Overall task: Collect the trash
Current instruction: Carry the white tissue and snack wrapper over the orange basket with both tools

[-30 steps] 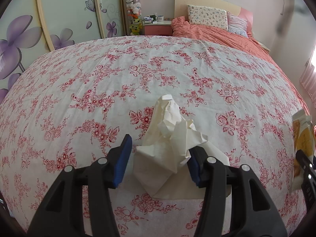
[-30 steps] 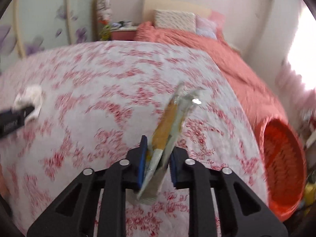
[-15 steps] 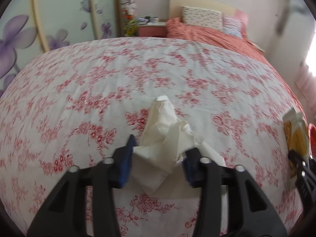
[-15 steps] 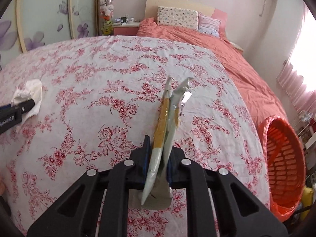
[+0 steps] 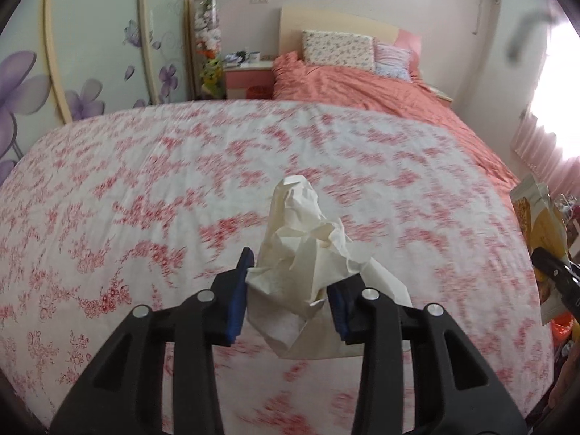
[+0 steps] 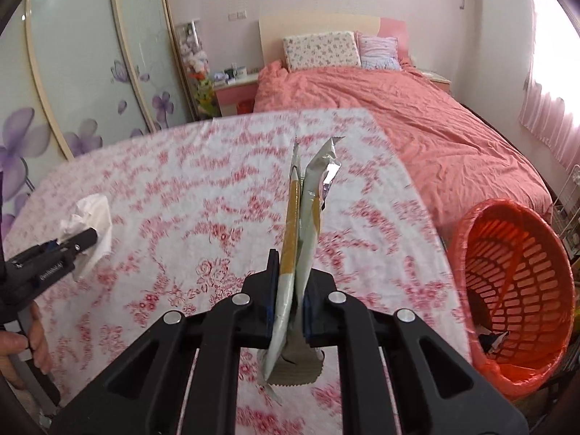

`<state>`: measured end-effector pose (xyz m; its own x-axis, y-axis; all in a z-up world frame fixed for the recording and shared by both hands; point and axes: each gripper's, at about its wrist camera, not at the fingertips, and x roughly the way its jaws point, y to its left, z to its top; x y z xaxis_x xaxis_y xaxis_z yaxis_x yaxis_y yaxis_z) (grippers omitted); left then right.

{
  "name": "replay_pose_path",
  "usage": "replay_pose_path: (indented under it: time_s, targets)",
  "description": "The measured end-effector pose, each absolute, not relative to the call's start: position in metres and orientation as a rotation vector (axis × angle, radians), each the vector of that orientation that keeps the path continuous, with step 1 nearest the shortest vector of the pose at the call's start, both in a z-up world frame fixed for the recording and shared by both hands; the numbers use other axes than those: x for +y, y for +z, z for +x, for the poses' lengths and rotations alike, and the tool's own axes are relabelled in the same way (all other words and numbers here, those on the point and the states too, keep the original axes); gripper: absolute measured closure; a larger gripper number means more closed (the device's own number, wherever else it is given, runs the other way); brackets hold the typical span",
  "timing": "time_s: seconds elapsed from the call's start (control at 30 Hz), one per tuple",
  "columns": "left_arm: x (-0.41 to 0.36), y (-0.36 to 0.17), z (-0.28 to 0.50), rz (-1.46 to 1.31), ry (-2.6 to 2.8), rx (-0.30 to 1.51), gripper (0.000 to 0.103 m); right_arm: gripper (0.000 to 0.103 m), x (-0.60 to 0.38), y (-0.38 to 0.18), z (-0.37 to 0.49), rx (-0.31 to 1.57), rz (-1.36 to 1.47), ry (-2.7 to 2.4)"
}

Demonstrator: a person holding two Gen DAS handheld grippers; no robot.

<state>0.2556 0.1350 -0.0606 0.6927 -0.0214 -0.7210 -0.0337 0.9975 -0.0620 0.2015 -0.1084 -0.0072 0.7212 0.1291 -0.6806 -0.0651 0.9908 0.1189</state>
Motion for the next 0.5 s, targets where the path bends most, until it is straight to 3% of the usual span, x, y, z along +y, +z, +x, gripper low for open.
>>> replay_pose_path:
  time_s: [0.5]
  targets:
    - [0.019,0.003,0.226,-0.002,-0.255,0.702,0.065,0.092,-0.181,0.028,0.152,0.626,0.144,0.012]
